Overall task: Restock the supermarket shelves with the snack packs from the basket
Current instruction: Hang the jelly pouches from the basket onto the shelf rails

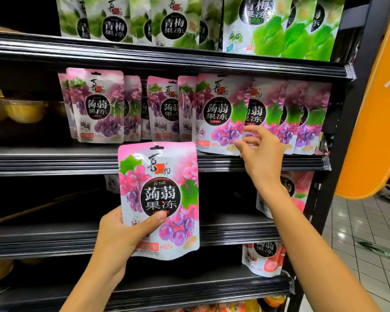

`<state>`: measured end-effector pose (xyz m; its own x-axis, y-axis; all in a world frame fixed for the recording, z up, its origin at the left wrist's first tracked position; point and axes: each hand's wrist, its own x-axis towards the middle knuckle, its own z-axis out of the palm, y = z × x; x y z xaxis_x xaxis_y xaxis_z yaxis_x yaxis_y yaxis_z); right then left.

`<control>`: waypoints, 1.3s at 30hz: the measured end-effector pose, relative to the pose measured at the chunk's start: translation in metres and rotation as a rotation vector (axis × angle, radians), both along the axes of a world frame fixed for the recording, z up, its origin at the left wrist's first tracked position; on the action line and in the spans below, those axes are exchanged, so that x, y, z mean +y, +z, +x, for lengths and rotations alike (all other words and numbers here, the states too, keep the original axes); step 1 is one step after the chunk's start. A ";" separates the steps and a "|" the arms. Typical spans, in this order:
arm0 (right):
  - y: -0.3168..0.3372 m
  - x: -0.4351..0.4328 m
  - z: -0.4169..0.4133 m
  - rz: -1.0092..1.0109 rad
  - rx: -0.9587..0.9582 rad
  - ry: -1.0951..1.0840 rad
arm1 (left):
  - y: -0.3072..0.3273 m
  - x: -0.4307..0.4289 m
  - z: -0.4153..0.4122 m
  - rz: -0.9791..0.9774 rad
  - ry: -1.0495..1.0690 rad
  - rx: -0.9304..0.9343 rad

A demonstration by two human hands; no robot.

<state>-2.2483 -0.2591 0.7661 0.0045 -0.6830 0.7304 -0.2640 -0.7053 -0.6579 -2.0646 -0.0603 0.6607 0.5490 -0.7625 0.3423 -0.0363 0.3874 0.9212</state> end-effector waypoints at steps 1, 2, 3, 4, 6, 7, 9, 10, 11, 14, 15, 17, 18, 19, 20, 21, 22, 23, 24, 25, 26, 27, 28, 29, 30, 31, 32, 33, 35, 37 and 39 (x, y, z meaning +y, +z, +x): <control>0.000 0.000 0.001 0.010 0.000 0.009 | 0.000 0.000 -0.001 0.000 -0.004 0.001; 0.000 0.000 0.002 0.016 -0.002 0.017 | 0.000 -0.001 -0.001 0.001 -0.008 -0.003; -0.001 -0.001 0.004 0.018 -0.004 0.018 | -0.001 -0.001 -0.002 0.003 -0.012 -0.008; -0.001 0.000 0.006 0.019 -0.001 0.014 | -0.001 -0.001 -0.003 0.005 -0.015 -0.012; -0.001 0.001 0.010 0.031 0.007 0.014 | -0.001 -0.001 -0.005 0.007 -0.023 -0.010; 0.000 0.001 0.011 0.038 0.010 0.022 | -0.001 -0.001 -0.006 0.007 -0.026 -0.008; 0.000 0.001 0.012 0.044 0.016 0.030 | -0.002 -0.002 -0.007 0.006 -0.028 -0.006; 0.000 0.000 0.012 0.042 0.014 0.028 | -0.003 -0.002 -0.007 0.005 -0.028 0.002; -0.001 0.000 0.010 0.041 0.008 0.022 | -0.003 -0.002 -0.007 0.004 -0.025 0.009; -0.003 -0.004 0.003 0.049 -0.033 0.009 | -0.003 -0.001 -0.006 0.009 -0.025 0.009; -0.004 -0.004 0.001 0.049 -0.048 0.017 | -0.003 -0.001 -0.006 0.009 -0.026 0.010; -0.005 -0.004 -0.002 0.032 -0.076 0.036 | -0.002 -0.002 -0.005 0.007 -0.024 0.011; -0.006 -0.003 -0.002 0.021 -0.090 0.042 | 0.000 -0.002 -0.005 0.008 -0.021 0.007; -0.005 -0.002 -0.003 0.011 -0.106 0.047 | 0.002 -0.002 -0.007 0.008 -0.018 0.004; -0.005 -0.001 -0.003 0.003 -0.120 0.048 | 0.004 -0.003 -0.008 0.006 -0.015 -0.003; -0.005 0.000 -0.003 -0.005 -0.127 0.045 | 0.007 -0.004 -0.009 0.004 -0.012 -0.011; -0.004 0.002 -0.004 -0.022 -0.128 0.036 | 0.011 -0.005 -0.009 0.001 -0.010 -0.025; -0.004 0.005 -0.004 -0.050 -0.129 0.025 | 0.016 -0.006 -0.010 -0.001 -0.006 -0.039; -0.004 0.008 -0.005 -0.084 -0.131 0.018 | 0.021 -0.007 -0.011 -0.007 -0.001 -0.051; -0.004 0.014 -0.006 -0.114 -0.132 0.028 | 0.028 -0.008 -0.011 -0.016 0.002 -0.054; -0.004 0.020 -0.006 -0.124 -0.129 0.072 | 0.035 -0.010 -0.011 -0.029 0.004 -0.049; -0.003 0.027 -0.005 -0.101 -0.117 0.161 | 0.043 -0.012 -0.010 -0.041 0.005 -0.040; -0.003 0.035 -0.004 -0.038 -0.094 0.290 | 0.052 -0.016 -0.010 -0.049 0.004 -0.037; -0.003 0.042 -0.001 0.051 -0.064 0.435 | 0.061 -0.020 -0.010 -0.052 -0.006 -0.036; -0.003 0.049 0.002 0.142 -0.035 0.568 | 0.070 -0.025 -0.011 -0.053 -0.026 -0.037; -0.003 0.054 0.005 0.209 -0.017 0.667 | 0.078 -0.031 -0.012 -0.052 -0.046 -0.036; -0.003 0.058 0.009 0.242 -0.010 0.724 | 0.085 -0.037 -0.014 -0.053 -0.054 -0.041; -0.002 0.060 0.013 0.251 -0.018 0.748 | 0.091 -0.043 -0.015 -0.057 -0.043 -0.053; 0.003 0.061 0.018 0.239 -0.057 0.720 | 0.100 -0.055 -0.017 -0.073 0.036 -0.096; 0.010 0.056 0.021 0.231 -0.103 0.664 | 0.106 -0.062 -0.014 -0.097 0.150 -0.191; 0.017 0.050 0.025 0.195 -0.137 0.599 | 0.106 -0.062 -0.013 -0.136 0.312 -0.352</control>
